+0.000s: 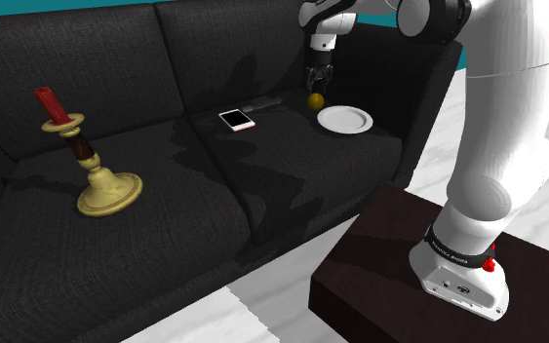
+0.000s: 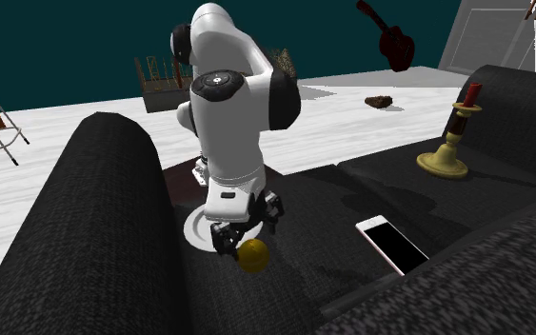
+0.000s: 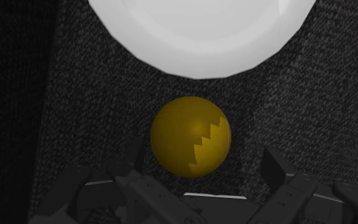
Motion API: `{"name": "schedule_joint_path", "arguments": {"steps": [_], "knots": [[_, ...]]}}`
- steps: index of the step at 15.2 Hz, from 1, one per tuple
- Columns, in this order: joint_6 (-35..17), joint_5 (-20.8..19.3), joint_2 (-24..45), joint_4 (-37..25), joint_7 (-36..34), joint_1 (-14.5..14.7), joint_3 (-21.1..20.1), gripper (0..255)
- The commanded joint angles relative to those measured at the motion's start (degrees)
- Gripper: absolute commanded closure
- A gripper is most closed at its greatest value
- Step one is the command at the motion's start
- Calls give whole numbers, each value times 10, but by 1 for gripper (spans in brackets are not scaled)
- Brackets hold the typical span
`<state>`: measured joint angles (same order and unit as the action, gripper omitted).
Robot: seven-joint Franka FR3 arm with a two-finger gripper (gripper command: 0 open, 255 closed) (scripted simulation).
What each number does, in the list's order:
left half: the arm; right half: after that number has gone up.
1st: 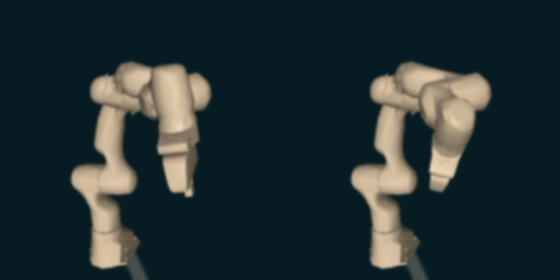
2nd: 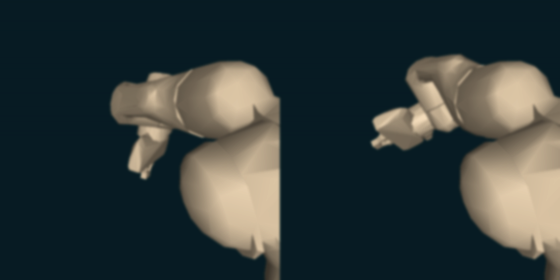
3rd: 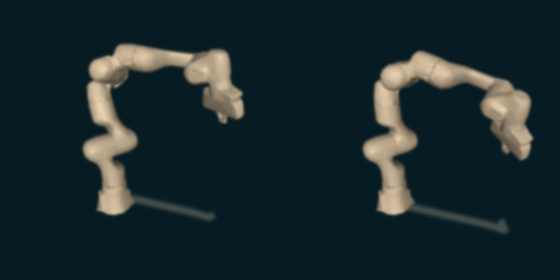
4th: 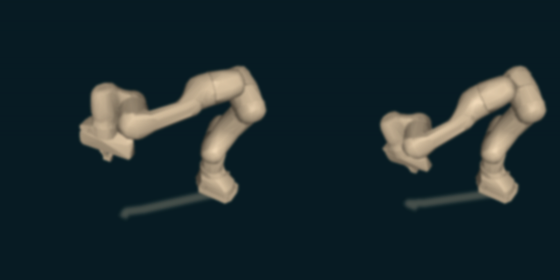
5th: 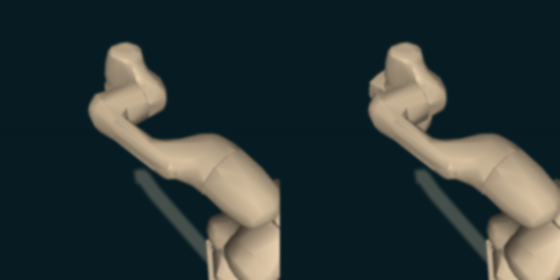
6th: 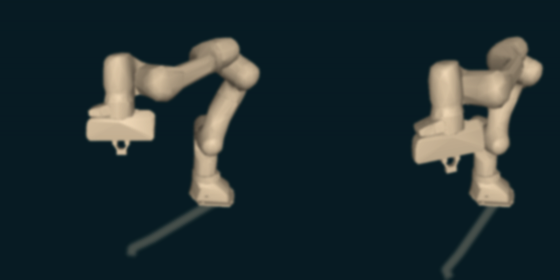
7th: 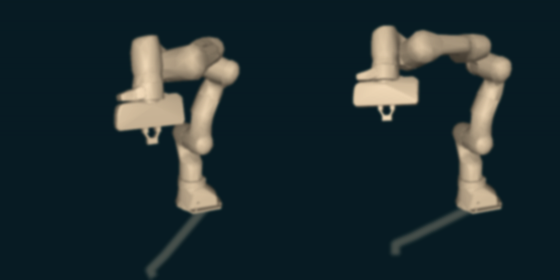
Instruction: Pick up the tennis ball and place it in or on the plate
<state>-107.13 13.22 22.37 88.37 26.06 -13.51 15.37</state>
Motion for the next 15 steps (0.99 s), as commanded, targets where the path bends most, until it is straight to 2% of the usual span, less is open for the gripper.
{"name": "schedule_joint_path", "arguments": {"steps": [1,3,11,12,15], "knots": [[-15,1,2,13,1,2,-1,0],[-32,3,6,27,2,3,-2,0],[-32,3,5,27,2,3,-2,0],[-32,3,5,27,2,3,-2,255],[-32,3,5,27,3,3,-2,255]]}}
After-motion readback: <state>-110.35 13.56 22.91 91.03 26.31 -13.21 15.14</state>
